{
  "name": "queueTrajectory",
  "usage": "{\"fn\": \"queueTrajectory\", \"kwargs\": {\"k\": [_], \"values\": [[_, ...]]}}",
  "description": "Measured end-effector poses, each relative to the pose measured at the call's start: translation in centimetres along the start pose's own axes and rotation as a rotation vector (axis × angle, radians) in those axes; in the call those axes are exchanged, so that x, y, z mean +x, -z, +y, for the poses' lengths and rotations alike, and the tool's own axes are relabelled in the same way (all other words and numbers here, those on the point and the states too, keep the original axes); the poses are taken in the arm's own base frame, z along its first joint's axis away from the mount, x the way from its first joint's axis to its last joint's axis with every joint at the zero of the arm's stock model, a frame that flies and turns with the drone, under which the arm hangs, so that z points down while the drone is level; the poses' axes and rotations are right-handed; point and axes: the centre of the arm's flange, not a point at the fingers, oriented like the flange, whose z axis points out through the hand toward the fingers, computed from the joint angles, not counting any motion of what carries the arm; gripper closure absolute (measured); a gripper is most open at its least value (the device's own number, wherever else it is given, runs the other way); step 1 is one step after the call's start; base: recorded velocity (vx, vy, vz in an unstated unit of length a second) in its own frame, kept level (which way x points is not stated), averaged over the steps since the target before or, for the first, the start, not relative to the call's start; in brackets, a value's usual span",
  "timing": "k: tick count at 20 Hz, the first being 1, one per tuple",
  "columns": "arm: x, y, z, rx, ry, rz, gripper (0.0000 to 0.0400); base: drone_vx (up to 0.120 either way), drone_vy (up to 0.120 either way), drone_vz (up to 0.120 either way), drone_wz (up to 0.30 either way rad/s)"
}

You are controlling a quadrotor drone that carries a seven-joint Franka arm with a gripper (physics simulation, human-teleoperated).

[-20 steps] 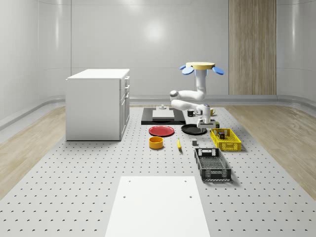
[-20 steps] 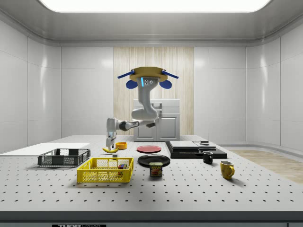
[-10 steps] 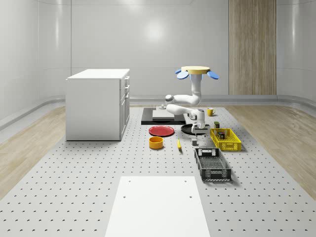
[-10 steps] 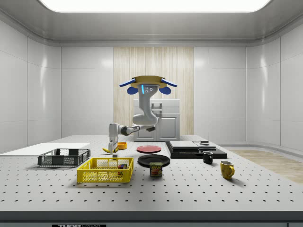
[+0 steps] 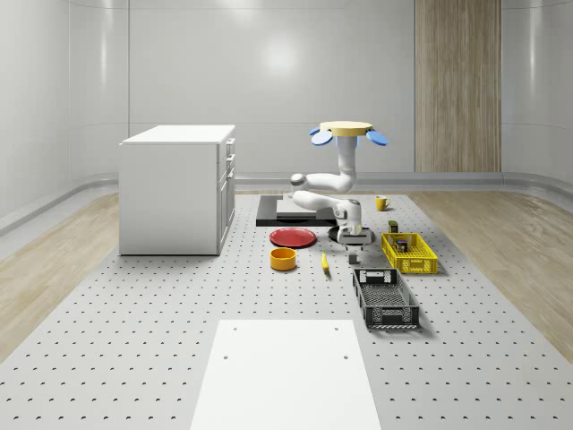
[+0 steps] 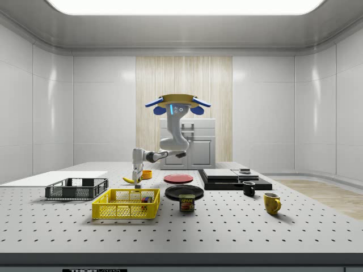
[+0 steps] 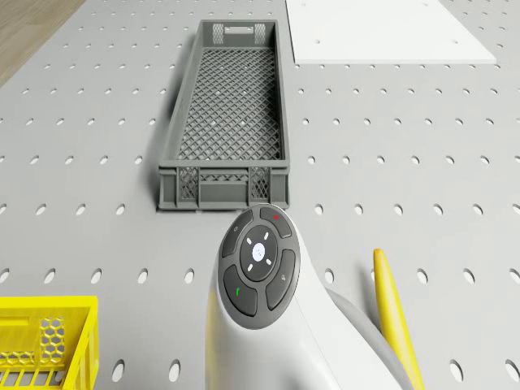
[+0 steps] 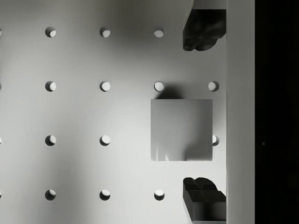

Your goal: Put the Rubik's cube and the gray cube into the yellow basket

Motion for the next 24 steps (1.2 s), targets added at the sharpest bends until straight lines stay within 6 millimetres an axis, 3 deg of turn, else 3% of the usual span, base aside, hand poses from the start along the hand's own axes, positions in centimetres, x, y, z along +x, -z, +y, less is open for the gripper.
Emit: {"fn": "queueTrajectory", "kwargs": {"k": [4, 9, 24], "values": [[0.0, 0.0, 0.0, 0.000, 0.000, 0.000, 0.0000, 0.000, -0.030, -0.100, 0.000], [0.0, -0.2, 0.0, 0.000, 0.000, 0.000, 0.0000, 0.000, 0.000, -0.008, 0.000], [0.0, -3.2, 0.0, 0.000, 0.000, 0.000, 0.0012, 0.000, 0.000, 0.000, 0.000]]}}
